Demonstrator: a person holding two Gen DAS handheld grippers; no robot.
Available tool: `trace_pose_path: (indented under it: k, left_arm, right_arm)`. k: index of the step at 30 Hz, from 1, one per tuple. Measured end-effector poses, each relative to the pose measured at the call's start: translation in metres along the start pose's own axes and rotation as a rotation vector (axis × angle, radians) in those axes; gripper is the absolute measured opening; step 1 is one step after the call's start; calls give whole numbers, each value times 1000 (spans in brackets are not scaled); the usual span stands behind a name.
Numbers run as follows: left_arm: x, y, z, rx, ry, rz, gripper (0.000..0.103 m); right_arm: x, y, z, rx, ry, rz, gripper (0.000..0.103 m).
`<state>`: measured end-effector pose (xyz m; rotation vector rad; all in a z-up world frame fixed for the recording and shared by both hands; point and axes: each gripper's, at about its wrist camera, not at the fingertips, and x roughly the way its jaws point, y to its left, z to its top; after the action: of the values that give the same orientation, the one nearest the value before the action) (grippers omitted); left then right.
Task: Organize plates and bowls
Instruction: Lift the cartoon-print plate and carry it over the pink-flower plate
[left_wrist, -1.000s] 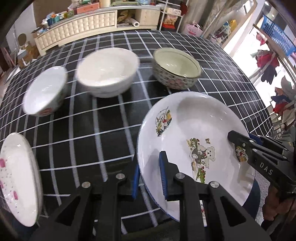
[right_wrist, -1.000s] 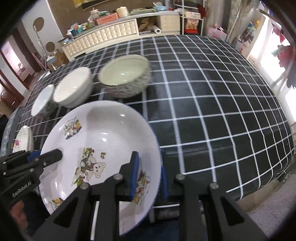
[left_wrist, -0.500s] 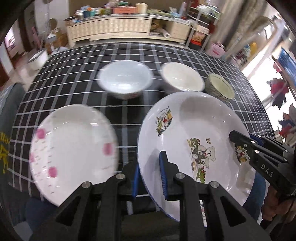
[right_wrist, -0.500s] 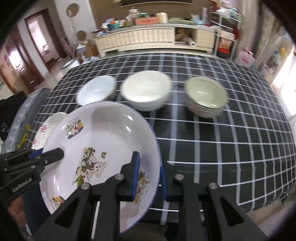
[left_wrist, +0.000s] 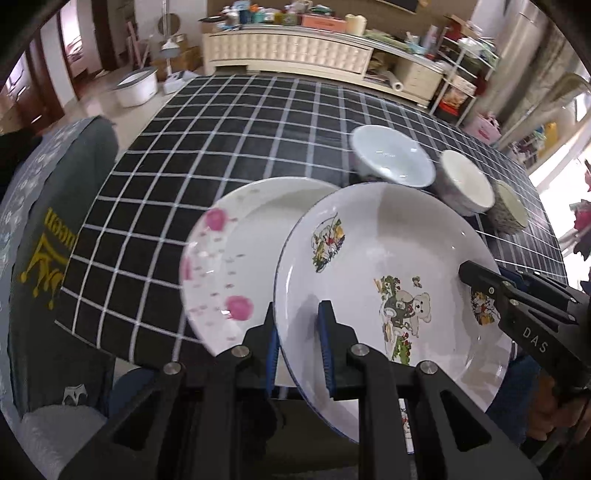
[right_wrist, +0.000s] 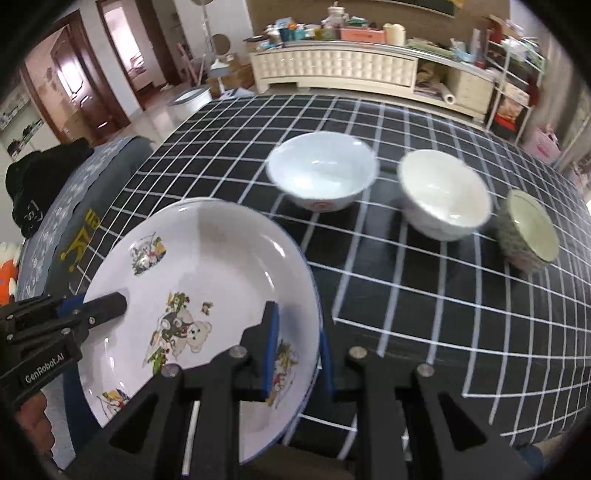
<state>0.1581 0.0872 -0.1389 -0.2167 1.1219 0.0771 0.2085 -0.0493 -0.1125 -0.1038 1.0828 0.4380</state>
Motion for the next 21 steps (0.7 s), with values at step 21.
trace_pose_path:
  k: [21]
  left_arm:
    - [33,56,2,-74,41,22,18]
  right_arm:
    - [44,41,17,-73,82,-5,24]
